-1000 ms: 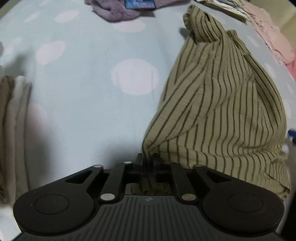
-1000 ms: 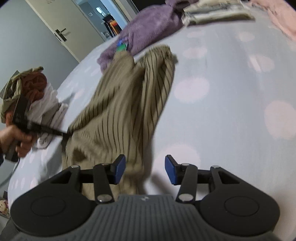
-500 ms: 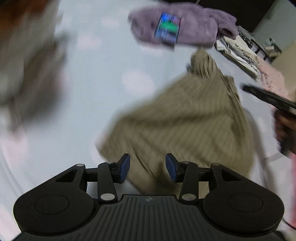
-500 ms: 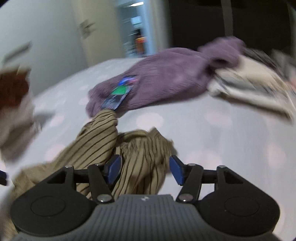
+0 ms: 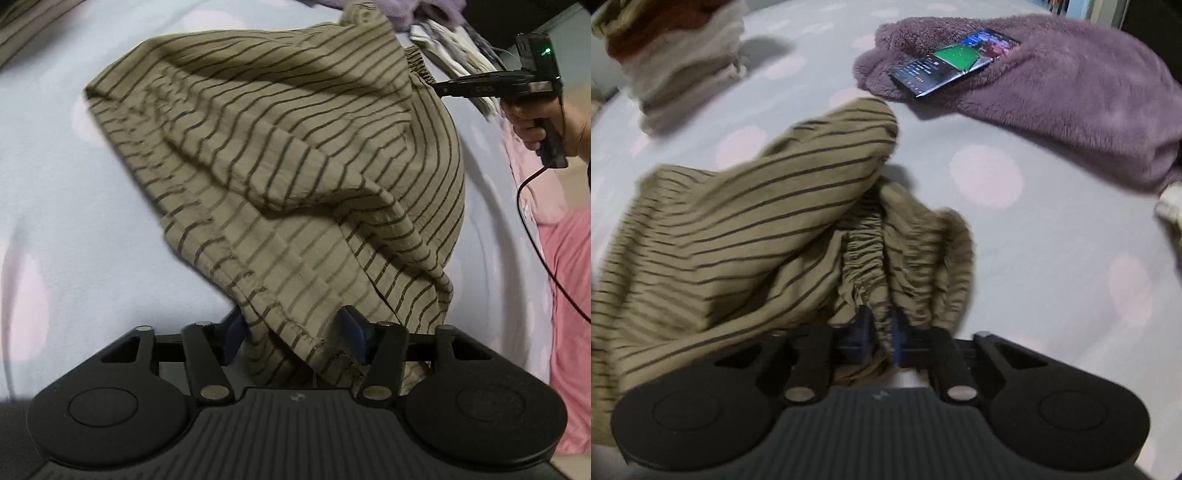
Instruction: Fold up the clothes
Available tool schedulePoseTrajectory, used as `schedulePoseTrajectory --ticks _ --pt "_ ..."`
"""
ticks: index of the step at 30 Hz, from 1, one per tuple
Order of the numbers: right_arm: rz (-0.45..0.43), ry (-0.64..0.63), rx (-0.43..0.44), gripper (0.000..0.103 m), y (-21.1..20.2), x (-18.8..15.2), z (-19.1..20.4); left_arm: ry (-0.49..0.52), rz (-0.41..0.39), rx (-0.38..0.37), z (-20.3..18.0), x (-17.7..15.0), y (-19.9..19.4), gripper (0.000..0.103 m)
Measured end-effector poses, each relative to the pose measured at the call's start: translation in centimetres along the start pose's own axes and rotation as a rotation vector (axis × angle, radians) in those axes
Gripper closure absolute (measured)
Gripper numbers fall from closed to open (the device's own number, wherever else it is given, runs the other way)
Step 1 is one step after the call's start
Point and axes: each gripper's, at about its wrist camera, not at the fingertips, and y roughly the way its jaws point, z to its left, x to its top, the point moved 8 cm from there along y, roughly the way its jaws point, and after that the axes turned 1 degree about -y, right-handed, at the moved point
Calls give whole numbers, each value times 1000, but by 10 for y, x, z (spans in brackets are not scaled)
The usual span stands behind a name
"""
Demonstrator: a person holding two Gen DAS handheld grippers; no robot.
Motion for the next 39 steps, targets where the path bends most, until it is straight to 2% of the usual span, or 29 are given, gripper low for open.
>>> schedulePoseTrajectory --ticks 1,3,6,10,14,17,20,23,25,27,29,31,34,36,38,39 --pt "-10 16 26 95 -8 -6 2 -16 9 2 3 3 0 101" --pt "-37 50 66 96 -26 -18 7 -58 17 -21 9 9 -2 103" --pt "-132 148 88 96 -66 -39 14 -34 -24 -35 11 19 -20 103" --pt "-237 301 84 96 -123 -86 32 -21 -74 -32 18 28 -45 103" --pt "-275 439 26 97 -173 -151 60 -25 -121 -56 15 34 -60 103" --pt "-288 522 -22 97 -203 -207 85 25 -128 -110 -4 33 -59 103" --pt "-313 591 -54 96 -227 -271 99 107 -139 -134 -27 29 -57 103" --pt "-318 660 -86 96 -233 -329 114 157 -124 -182 -48 30 -51 100" --pt "-315 714 -109 96 -232 -366 124 204 -75 -201 -53 27 -44 87" --pt "-321 786 -136 96 -224 -397 135 215 -29 -167 -48 18 -35 55" --pt "-318 835 -154 96 -207 -417 146 175 3 -112 -39 4 -30 54" --pt "-312 878 -169 96 -188 -433 157 141 0 -142 -41 -14 -29 53" --pt "-339 912 -173 93 -175 -439 166 206 -19 -172 -56 -44 -33 48" --pt "-356 921 -174 90 -170 -440 170 319 -37 -158 -68 -63 -37 42" --pt "-367 901 -184 76 -170 -437 169 407 -30 -125 -81 -72 -31 42" --pt "-374 890 -191 59 -170 -435 167 414 -22 -123 -83 -72 -25 42"
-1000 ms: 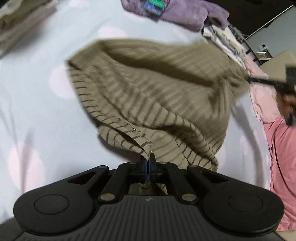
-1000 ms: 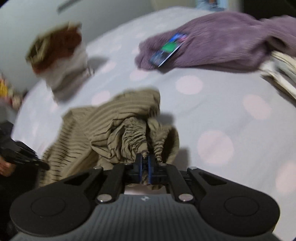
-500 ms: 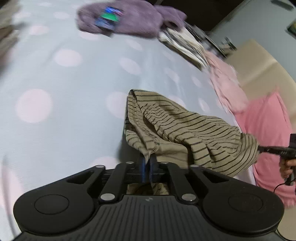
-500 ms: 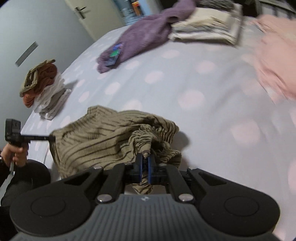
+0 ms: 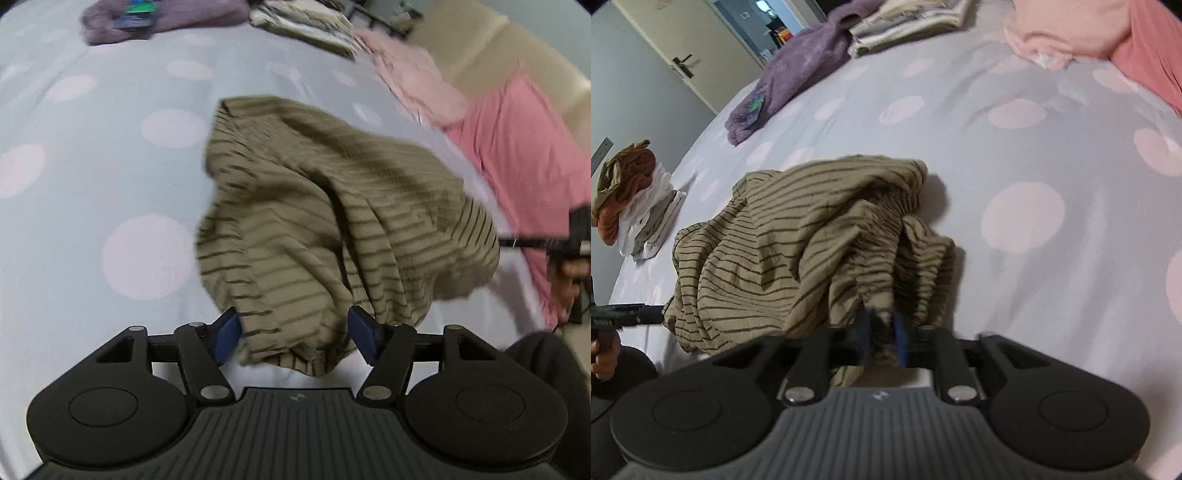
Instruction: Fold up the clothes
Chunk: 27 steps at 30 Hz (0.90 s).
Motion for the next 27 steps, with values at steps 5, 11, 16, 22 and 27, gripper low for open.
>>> schedulePoseTrajectory --ticks 5,11,16,22,27 --pt "74 -64 9 69 17 -2 4 -70 131 23 10 -3 29 83" --pt "75 -129 52 96 -8 2 19 -128 12 -76 34 33 -26 103" --pt "-27 -119 142 97 -56 18 35 -82 4 -63 39 43 -59 103" --pt "225 -149 32 96 -12 -38 30 33 259 94 40 -6 -20 99" --pt "298 -200 -179 84 -3 -54 31 88 213 388 55 -8 -37 62"
